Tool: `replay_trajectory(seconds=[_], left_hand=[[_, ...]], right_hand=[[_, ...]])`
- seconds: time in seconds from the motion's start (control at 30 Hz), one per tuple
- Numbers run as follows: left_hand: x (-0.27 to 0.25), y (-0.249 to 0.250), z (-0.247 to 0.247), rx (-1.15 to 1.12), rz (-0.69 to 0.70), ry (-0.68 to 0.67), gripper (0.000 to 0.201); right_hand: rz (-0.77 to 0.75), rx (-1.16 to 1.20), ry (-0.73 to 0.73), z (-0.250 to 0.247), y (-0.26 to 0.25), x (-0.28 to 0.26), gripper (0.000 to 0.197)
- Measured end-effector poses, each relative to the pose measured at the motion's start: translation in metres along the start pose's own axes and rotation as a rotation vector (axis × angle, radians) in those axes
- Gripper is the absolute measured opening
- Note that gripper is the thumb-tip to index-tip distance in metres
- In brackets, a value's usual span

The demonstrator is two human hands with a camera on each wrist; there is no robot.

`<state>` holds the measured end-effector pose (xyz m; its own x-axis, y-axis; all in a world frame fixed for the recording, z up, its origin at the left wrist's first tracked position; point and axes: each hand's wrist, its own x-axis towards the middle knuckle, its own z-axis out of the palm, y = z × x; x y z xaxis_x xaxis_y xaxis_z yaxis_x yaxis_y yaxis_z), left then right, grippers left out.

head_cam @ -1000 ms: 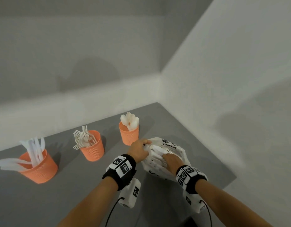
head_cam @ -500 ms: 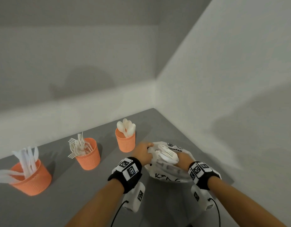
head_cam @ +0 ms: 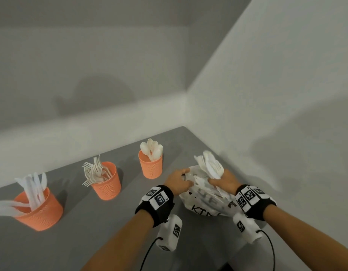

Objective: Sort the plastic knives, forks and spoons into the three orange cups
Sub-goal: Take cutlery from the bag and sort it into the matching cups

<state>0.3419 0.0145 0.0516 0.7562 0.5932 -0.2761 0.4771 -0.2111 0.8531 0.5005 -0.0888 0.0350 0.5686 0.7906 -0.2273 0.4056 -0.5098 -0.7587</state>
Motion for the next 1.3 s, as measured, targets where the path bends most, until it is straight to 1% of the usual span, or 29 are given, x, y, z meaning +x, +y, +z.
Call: replay_trajectory(seconds=[0.07, 0.1, 0.13, 0.17, 0.2, 0.23, 0.3, 0.37, 0.4, 0.43, 0.53, 0.57, 0.6, 0.63, 0.7, 0.77, 0.8, 0.87, 0.93, 0.97, 1.0, 1.1, 1.13, 1.17, 1.23, 1.3], left_hand=[[-0.002, -0.004, -0.003, -0.093, -0.016, 0.024, 0.047], [-0.004, -0.004, -0.006, -0.123, -0.009, 0.079, 0.039], [-0.007, -0.004, -0.01, -0.172, -0.007, 0.153, 0.03], [-0.013, -0.004, -0.013, -0.263, -0.01, 0.22, 0.023], [-0.019, -0.003, -0.017, -0.395, -0.031, 0.263, 0.021], [-0.026, -0.003, -0.02, -0.558, -0.078, 0.271, 0.024], [-0.041, -0.007, -0.026, -0.87, -0.205, 0.198, 0.037], [-0.054, -0.017, -0.031, -1.076, -0.302, 0.127, 0.051], [-0.06, -0.023, -0.033, -1.16, -0.322, 0.113, 0.055], [-0.065, -0.028, -0.037, -1.234, -0.321, 0.119, 0.057], [-0.079, -0.04, -0.052, -1.404, -0.294, 0.224, 0.054], [-0.083, -0.044, -0.057, -1.437, -0.293, 0.26, 0.052], [-0.087, -0.048, -0.063, -1.437, -0.287, 0.287, 0.05], [-0.092, -0.051, -0.068, -1.417, -0.277, 0.296, 0.047], [-0.103, -0.053, -0.078, -1.385, -0.241, 0.263, 0.044], [-0.112, -0.056, -0.085, -1.377, -0.223, 0.231, 0.046], [-0.116, -0.059, -0.087, -1.346, -0.216, 0.241, 0.049], [-0.123, -0.069, -0.09, -1.229, -0.19, 0.271, 0.057], [-0.13, -0.078, -0.094, -1.116, -0.14, 0.252, 0.064], [-0.134, -0.082, -0.097, -1.054, -0.12, 0.231, 0.062], [-0.139, -0.084, -0.1, -0.991, -0.106, 0.201, 0.054], [-0.15, -0.087, -0.11, -0.806, -0.094, 0.141, 0.024], [-0.152, -0.09, -0.112, -0.755, -0.104, 0.131, 0.018], [-0.154, -0.092, -0.114, -0.718, -0.117, 0.125, 0.016], [-0.158, -0.096, -0.117, -0.704, -0.128, 0.112, 0.017], [-0.163, -0.098, -0.12, -0.757, -0.122, 0.11, 0.015]], right_hand=[[-0.039, 0.207, 0.075, -0.004, -0.023, -0.003, 0.011], [-0.062, 0.297, 0.105, -0.006, -0.037, -0.003, 0.012], [-0.073, 0.38, 0.124, -0.007, -0.051, -0.003, 0.017], [-0.086, 0.48, 0.134, -0.007, -0.063, -0.003, 0.018], [-0.087, 0.574, 0.128, -0.004, -0.076, -0.004, 0.018], [-0.084, 0.665, 0.107, 0.002, -0.087, -0.004, 0.017], [-0.074, 0.814, 0.028, 0.021, -0.11, -0.008, 0.018], [-0.049, 0.895, -0.064, 0.048, -0.127, -0.014, 0.015], [-0.042, 0.918, -0.099, 0.064, -0.133, -0.018, 0.009], [-0.047, 0.926, -0.108, 0.079, -0.14, -0.022, 0.005], [-0.137, 0.916, -0.084, 0.117, -0.16, -0.036, 0.017], [-0.163, 0.907, -0.078, 0.127, -0.166, -0.04, 0.016], [-0.187, 0.882, -0.071, 0.136, -0.171, -0.043, 0.013], [-0.205, 0.844, -0.073, 0.144, -0.176, -0.047, 0.016], [-0.233, 0.784, -0.108, 0.157, -0.181, -0.054, 0.021], [-0.246, 0.753, -0.144, 0.168, -0.184, -0.058, 0.021], [-0.248, 0.75, -0.163, 0.172, -0.185, -0.059, 0.022], [-0.238, 0.757, -0.214, 0.177, -0.19, -0.059, 0.021], [-0.218, 0.781, -0.268, 0.18, -0.195, -0.058, 0.018], [-0.201, 0.796, -0.317, 0.181, -0.198, -0.057, 0.013], [-0.182, 0.812, -0.373, 0.183, -0.2, -0.056, 0.009], [-0.13, 0.817, -0.526, 0.191, -0.202, -0.057, 0.018], [-0.122, 0.8, -0.576, 0.195, -0.202, -0.059, 0.017], [-0.123, 0.784, -0.628, 0.198, -0.203, -0.06, 0.014], [-0.122, 0.764, -0.727, 0.203, -0.204, -0.062, 0.007], [-0.108, 0.773, -0.842, 0.205, -0.204, -0.063, 0.011]])
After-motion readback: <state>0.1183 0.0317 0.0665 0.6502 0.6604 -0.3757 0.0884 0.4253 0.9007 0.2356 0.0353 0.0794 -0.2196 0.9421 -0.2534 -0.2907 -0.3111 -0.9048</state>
